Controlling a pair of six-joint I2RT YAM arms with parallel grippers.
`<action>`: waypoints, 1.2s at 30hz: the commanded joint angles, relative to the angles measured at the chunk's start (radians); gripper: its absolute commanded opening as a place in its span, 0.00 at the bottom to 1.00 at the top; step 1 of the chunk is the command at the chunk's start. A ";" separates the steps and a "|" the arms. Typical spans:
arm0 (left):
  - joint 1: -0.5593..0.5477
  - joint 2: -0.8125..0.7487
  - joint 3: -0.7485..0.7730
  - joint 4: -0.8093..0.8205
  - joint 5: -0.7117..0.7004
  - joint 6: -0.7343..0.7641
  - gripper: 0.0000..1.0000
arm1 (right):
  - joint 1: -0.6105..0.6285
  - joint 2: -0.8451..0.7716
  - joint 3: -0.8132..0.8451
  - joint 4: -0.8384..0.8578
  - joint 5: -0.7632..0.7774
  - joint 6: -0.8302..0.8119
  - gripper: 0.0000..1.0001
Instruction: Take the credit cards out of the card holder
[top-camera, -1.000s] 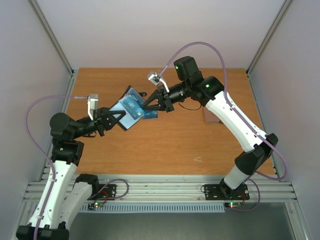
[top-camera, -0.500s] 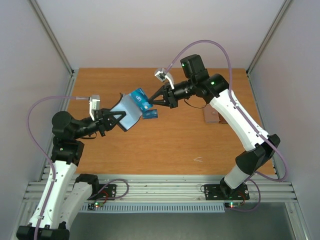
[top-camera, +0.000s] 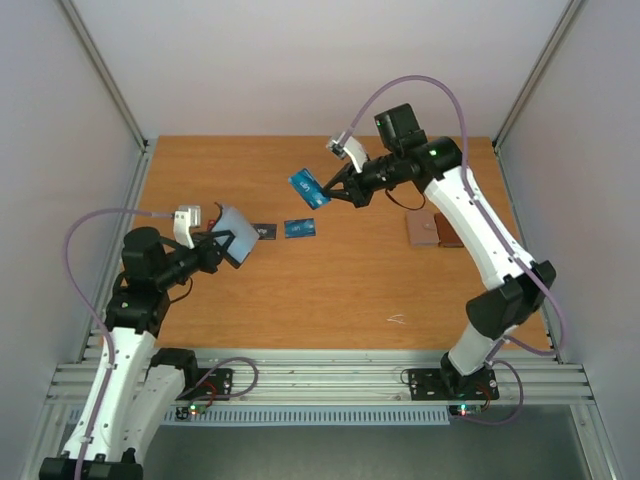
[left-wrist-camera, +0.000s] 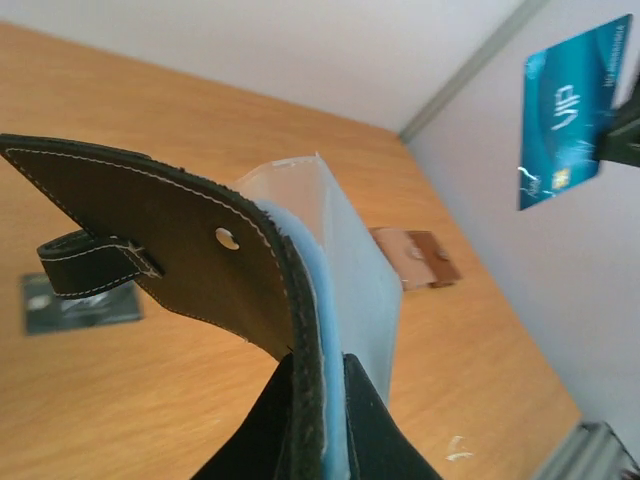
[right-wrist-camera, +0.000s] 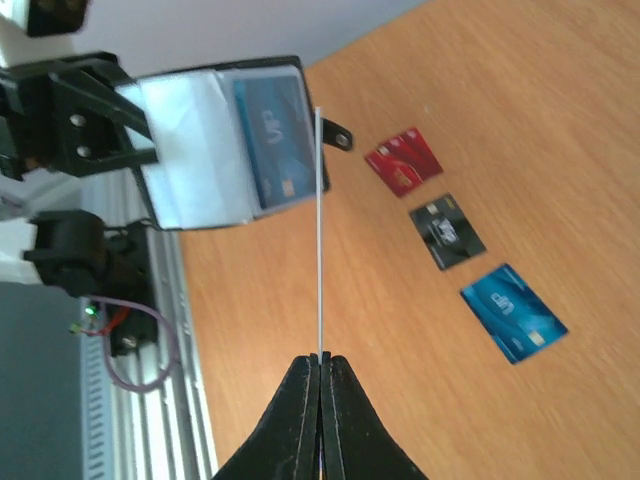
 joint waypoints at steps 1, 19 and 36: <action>0.027 -0.025 -0.035 -0.053 -0.180 0.007 0.00 | 0.003 0.154 0.119 -0.184 0.129 -0.226 0.01; 0.053 0.012 -0.057 -0.064 -0.236 0.049 0.00 | 0.173 0.707 0.429 -0.352 0.554 -0.738 0.01; 0.053 0.040 -0.077 -0.024 -0.227 0.075 0.00 | 0.204 0.816 0.424 -0.194 0.663 -0.816 0.01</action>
